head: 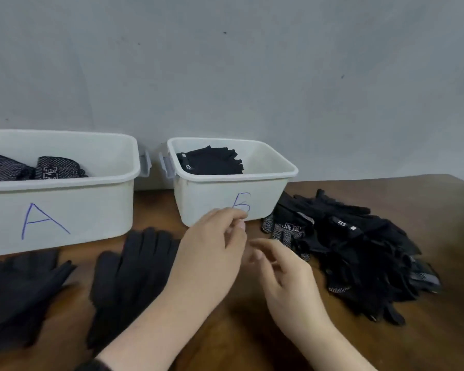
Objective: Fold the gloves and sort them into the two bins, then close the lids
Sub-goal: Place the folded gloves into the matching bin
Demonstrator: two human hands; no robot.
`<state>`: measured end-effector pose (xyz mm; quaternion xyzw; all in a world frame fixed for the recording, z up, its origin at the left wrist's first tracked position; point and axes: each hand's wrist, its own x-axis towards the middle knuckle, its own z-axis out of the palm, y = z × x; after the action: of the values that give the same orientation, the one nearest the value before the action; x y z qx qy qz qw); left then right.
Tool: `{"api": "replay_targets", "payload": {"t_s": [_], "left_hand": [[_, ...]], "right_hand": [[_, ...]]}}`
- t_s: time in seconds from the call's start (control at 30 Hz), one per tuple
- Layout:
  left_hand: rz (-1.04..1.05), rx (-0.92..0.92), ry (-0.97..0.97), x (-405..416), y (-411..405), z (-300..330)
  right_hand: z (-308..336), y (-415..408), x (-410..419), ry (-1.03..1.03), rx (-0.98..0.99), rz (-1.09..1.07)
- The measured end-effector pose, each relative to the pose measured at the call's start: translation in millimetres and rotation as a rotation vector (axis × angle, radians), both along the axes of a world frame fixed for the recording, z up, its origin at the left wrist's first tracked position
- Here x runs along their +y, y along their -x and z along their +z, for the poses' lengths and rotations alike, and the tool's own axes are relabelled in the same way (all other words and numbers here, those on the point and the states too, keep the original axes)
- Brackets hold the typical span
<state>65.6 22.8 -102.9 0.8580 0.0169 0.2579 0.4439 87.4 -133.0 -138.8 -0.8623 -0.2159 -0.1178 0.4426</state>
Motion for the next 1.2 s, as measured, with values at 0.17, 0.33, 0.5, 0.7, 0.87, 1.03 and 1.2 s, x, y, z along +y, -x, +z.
{"api": "replay_targets", "payload": {"t_s": [0.17, 0.33, 0.5, 0.7, 0.87, 1.03, 1.2], "left_hand": [[0.012, 0.191, 0.115, -40.2, 15.2, -49.3], [-0.007, 0.246, -0.079, -45.1, 26.8, -71.8], [-0.060, 0.247, -0.196, -47.3, 27.1, -72.7], [-0.071, 0.232, -0.212, -49.8, 27.2, -72.3], [-0.117, 0.203, -0.258, -50.4, 27.7, -70.9], [-0.152, 0.178, -0.321, -53.9, 24.5, -67.2], [-0.140, 0.144, -0.316, -55.3, 18.8, -64.2]], "right_hand": [[-39.3, 6.5, -32.0, 0.060, 0.093, -0.089], [-34.5, 7.5, -39.3, -0.012, 0.172, -0.069], [-33.9, 7.5, -46.2, -0.025, 0.158, -0.078], [-34.8, 0.5, -58.5, 0.063, -0.012, -0.137], [-35.3, -12.0, -83.0, 0.236, -0.321, -0.178], [6.7, -42.6, -117.8, 0.398, -0.482, -0.275], [47.8, -96.1, -154.2, 0.832, -0.171, -0.441]]}}
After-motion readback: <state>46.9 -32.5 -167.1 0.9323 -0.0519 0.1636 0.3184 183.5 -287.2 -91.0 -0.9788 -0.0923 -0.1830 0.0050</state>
